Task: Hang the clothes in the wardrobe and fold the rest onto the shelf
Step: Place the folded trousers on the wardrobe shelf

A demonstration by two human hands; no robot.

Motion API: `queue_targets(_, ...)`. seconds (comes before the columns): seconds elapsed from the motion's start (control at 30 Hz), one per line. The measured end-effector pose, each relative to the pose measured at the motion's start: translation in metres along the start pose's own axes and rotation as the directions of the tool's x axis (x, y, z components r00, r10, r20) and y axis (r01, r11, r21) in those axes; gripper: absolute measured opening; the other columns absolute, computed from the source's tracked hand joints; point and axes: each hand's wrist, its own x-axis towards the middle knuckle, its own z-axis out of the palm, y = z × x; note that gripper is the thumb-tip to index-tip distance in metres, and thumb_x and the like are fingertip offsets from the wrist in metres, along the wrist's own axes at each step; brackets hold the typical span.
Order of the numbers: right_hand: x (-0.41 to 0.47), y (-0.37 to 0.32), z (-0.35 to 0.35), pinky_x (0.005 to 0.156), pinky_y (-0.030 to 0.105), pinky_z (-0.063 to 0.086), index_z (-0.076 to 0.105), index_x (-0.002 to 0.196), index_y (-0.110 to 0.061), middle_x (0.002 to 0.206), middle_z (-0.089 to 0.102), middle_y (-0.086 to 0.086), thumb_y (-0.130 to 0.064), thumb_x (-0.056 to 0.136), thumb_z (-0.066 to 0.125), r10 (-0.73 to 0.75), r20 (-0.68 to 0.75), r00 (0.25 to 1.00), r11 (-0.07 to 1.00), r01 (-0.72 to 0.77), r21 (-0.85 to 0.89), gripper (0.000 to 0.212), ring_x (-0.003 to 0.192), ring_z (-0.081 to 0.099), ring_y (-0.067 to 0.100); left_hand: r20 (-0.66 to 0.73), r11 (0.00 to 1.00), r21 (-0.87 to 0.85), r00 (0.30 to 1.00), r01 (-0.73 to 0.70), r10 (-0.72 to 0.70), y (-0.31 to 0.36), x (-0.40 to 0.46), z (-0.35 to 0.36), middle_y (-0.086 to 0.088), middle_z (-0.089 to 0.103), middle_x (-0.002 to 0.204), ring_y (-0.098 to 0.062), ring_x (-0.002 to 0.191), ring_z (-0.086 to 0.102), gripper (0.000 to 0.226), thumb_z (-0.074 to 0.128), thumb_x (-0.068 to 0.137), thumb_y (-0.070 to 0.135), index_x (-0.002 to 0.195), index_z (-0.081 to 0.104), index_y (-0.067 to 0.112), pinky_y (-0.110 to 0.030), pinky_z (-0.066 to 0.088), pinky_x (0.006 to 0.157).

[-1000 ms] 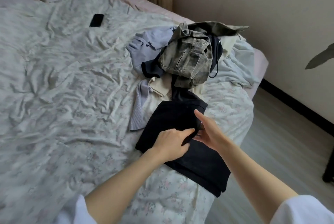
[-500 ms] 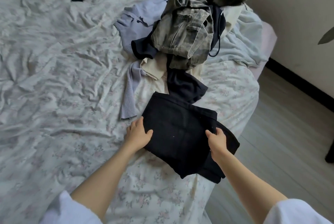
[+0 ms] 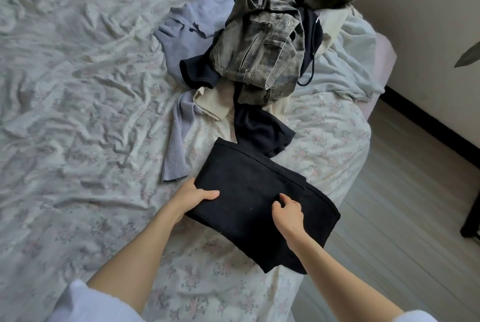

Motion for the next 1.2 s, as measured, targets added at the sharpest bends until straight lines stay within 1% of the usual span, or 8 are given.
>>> queue_targets(0.13, -0.013, -0.023, 0.001, 0.092, 0.021, 0.038, 0.033, 0.145, -0.018, 0.146, 0.039, 0.001, -0.024, 0.097, 0.036, -0.042, 0.081, 0.996, 0.991, 0.031, 0.129, 0.048, 0.118, 0.050, 0.015, -0.066, 0.988, 0.097, 0.990, -0.118, 0.125, 0.019, -0.020, 0.009, 0.006, 0.066, 0.110, -0.012, 0.097, 0.063, 0.045, 0.076, 0.075, 0.019, 0.114, 0.055, 0.024, -0.037, 0.050, 0.093)
queue_targets(0.4, -0.050, -0.076, 0.001, 0.106, 0.042, 0.040, 0.038, 0.142, -0.022, 0.127, 0.052, -0.001, -0.027, 0.096, 0.038, -0.131, 0.192, 0.973, 0.957, 0.073, 0.282, 0.047, 0.117, 0.050, 0.017, -0.230, 0.939, 0.290, 0.938, -0.187, 0.258, 0.063, -0.070, -0.037, 0.005, 0.064, 0.115, -0.020, 0.105, 0.059, 0.048, 0.071, 0.076, 0.025, 0.120, 0.052, 0.026, -0.041, 0.046, 0.095)
queue_targets(0.53, -0.074, -0.099, 0.011, 0.087, 0.031, 0.048, 0.041, 0.139, -0.023, 0.115, 0.059, 0.009, -0.025, 0.097, 0.037, -0.180, 0.272, 0.945, 0.943, 0.087, 0.323, 0.042, 0.104, 0.058, 0.015, -0.402, 0.890, 0.442, 0.862, -0.114, 0.310, 0.083, -0.098, -0.096, 0.001, 0.062, 0.116, -0.026, 0.104, 0.058, 0.048, 0.069, 0.079, 0.030, 0.122, 0.049, 0.024, -0.039, 0.046, 0.086)
queue_targets(0.7, -0.093, -0.123, 0.021, 0.096, 0.039, 0.048, 0.057, 0.112, -0.032, 0.120, 0.059, 0.009, -0.026, 0.098, 0.038, -0.239, 0.356, 0.903, 0.913, 0.085, 0.398, 0.024, 0.112, 0.056, 0.024, -0.514, 0.701, 0.712, 0.705, 0.033, 0.489, 0.091, -0.126, -0.117, -0.003, 0.063, 0.090, -0.028, 0.077, 0.055, 0.037, 0.058, 0.086, 0.035, 0.118, 0.041, 0.026, -0.034, 0.041, 0.065)
queue_targets(0.8, -0.089, -0.128, 0.024, 0.096, 0.041, 0.048, 0.044, 0.135, -0.021, 0.125, 0.055, 0.003, -0.034, 0.099, 0.040, -0.251, 0.411, 0.877, 0.885, 0.036, 0.465, 0.038, 0.110, 0.057, 0.022, -0.448, 0.567, 0.823, 0.643, 0.026, 0.621, 0.083, -0.125, -0.088, -0.006, 0.065, 0.094, -0.031, 0.084, 0.060, 0.040, 0.053, 0.091, 0.032, 0.126, 0.038, 0.021, -0.033, 0.036, 0.063)
queue_targets(0.93, -0.077, -0.124, 0.018, 0.080, 0.037, 0.053, 0.048, 0.124, -0.023, 0.116, 0.060, 0.001, -0.044, 0.097, 0.041, -0.246, 0.409, 0.879, 0.792, -0.061, 0.607, 0.035, 0.105, 0.060, 0.023, -0.293, 0.476, 0.872, 0.655, -0.116, 0.697, 0.070, -0.119, -0.037, -0.003, 0.062, 0.106, -0.027, 0.097, 0.060, 0.039, 0.052, 0.090, 0.036, 0.126, 0.041, 0.024, -0.033, 0.037, 0.066)
queue_targets(1.13, -0.056, -0.080, -0.017, 0.057, 0.029, 0.051, 0.059, 0.114, -0.015, 0.083, 0.068, 0.001, -0.056, 0.092, 0.042, -0.169, 0.295, 0.941, 0.793, -0.048, 0.608, 0.050, 0.071, 0.067, 0.015, 0.213, 0.467, 0.778, 0.876, -0.420, 0.432, 0.046, -0.111, 0.024, 0.002, 0.055, 0.126, -0.020, 0.117, 0.051, 0.051, 0.050, 0.087, 0.050, 0.135, 0.042, 0.032, -0.038, 0.044, 0.094)
queue_targets(1.2, -0.046, -0.056, -0.023, 0.068, 0.034, 0.053, 0.044, 0.129, -0.015, 0.104, 0.064, 0.004, -0.049, 0.093, 0.046, -0.086, 0.279, 0.956, 0.839, -0.081, 0.538, 0.050, 0.087, 0.065, 0.019, 0.256, 0.524, 0.738, 0.895, -0.425, 0.365, 0.035, -0.102, 0.033, 0.005, 0.060, 0.123, -0.017, 0.116, 0.053, 0.040, 0.050, 0.089, 0.044, 0.127, 0.054, 0.030, -0.039, 0.043, 0.098)
